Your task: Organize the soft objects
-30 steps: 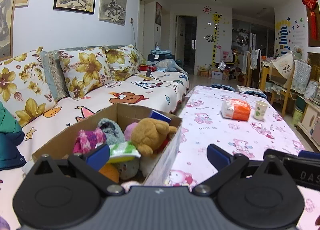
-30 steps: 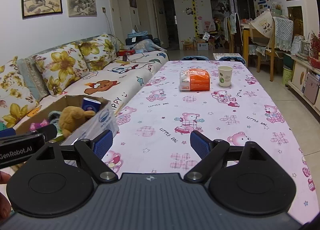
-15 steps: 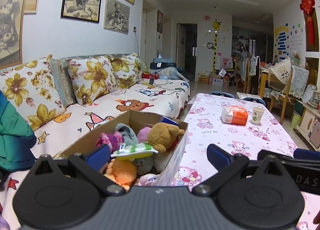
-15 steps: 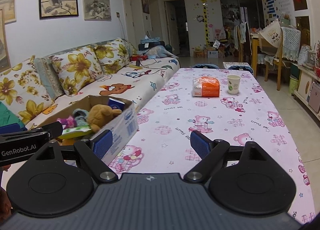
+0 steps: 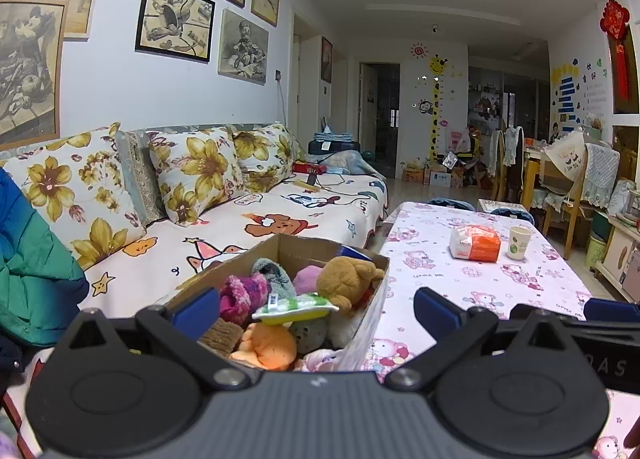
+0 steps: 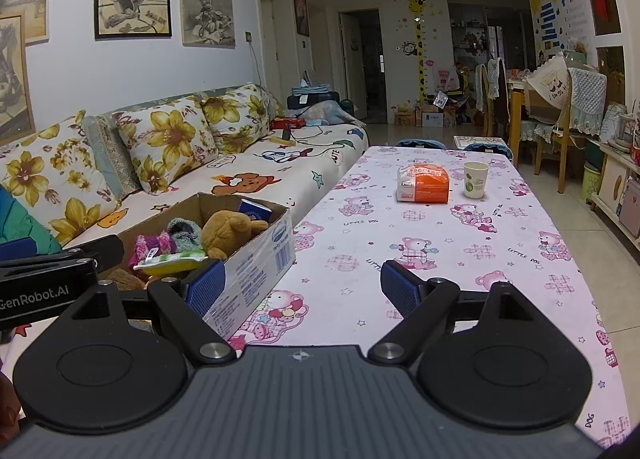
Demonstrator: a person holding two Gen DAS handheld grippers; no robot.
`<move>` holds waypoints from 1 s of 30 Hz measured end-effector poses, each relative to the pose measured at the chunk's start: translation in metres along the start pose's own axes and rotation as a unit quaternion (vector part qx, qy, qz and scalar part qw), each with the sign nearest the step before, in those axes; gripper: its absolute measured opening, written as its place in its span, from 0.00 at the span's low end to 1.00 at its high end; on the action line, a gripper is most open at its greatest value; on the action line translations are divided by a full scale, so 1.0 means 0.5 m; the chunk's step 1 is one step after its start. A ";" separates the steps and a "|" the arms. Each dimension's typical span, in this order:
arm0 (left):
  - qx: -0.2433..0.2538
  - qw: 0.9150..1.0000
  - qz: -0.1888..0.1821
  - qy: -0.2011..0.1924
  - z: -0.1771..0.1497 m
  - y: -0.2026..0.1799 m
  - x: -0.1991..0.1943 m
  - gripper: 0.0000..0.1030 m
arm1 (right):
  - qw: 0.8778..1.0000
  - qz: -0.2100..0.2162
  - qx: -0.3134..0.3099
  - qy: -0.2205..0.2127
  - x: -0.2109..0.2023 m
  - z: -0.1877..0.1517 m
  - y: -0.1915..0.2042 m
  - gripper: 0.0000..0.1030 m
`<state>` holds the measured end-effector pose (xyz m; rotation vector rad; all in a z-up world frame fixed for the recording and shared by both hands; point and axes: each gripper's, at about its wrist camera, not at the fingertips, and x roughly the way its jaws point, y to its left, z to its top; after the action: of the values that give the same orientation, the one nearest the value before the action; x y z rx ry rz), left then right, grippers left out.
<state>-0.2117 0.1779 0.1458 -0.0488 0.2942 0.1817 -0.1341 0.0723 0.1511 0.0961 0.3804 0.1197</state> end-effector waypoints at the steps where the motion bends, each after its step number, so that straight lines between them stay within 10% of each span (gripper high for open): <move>1: -0.002 1.000 -0.001 0.000 -0.002 0.003 0.000 0.99 | 1.000 0.000 -0.001 0.000 0.000 -0.002 0.000 1.00; 30: 0.004 1.000 -0.016 0.006 -0.033 0.005 0.025 0.99 | 1.000 -0.009 -0.006 0.013 0.019 -0.017 -0.020 1.00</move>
<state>-0.2051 0.1811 0.1261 -0.0456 0.3059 0.1487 -0.1275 0.0643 0.1388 0.0793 0.4067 0.1049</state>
